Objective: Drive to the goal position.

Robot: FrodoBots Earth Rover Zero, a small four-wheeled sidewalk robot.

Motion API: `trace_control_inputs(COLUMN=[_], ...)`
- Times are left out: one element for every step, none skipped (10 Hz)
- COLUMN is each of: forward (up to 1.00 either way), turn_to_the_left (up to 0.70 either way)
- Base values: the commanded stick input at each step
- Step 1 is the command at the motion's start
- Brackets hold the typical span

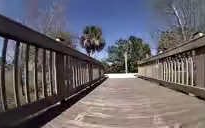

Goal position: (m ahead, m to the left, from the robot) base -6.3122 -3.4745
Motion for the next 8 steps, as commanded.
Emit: trace_control_inputs(forward=[0.7, 0.7, 0.7, 0.7, 0.7, 0.7, 0.7, 0.7], turn_to_the_left=[0.02, 0.01, 0.0, 0.0, 0.0, 0.0, 0.0, 0.0])
